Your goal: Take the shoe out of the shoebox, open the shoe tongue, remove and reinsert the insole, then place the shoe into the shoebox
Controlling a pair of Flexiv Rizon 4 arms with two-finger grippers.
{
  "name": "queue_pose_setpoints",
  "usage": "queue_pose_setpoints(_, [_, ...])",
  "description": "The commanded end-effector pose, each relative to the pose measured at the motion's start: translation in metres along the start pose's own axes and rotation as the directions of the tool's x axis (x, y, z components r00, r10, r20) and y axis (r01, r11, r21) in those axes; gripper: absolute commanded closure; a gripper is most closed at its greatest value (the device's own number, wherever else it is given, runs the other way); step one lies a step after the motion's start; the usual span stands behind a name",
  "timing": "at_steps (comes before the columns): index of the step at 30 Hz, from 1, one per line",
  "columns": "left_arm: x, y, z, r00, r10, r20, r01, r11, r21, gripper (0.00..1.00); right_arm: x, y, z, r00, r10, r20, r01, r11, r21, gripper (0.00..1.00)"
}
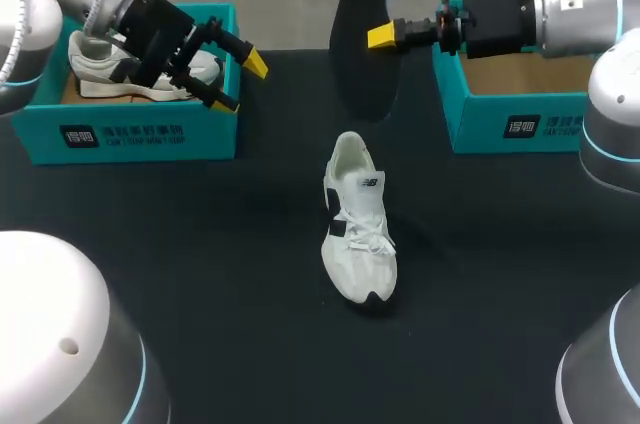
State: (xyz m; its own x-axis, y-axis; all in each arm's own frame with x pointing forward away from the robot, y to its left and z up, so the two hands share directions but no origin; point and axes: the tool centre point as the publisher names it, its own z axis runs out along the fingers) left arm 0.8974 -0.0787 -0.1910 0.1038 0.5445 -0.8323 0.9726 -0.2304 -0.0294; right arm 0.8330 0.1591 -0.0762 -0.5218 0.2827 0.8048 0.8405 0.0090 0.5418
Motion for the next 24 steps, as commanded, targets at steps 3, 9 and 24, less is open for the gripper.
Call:
queue_pose_setpoints(3, [0.000,0.000,0.000,1.000,0.001,-0.003,-0.001,1.000,0.001,0.00,-0.021,-0.003,0.012,0.995,-0.096,-0.002,0.095,0.991,-0.089,1.00])
queue_pose_setpoints(9, [0.000,0.000,0.000,1.000,0.001,-0.003,-0.001,1.000,0.001,0.00,-0.041,-0.005,0.028,0.986,-0.166,0.004,0.166,0.986,-0.023,1.00])
queue_pose_setpoints(24, [0.000,0.000,0.000,1.000,0.001,-0.003,-0.001,1.000,0.001,0.00,-0.091,-0.012,0.052,0.976,-0.212,-0.045,0.214,0.977,0.023,1.00])
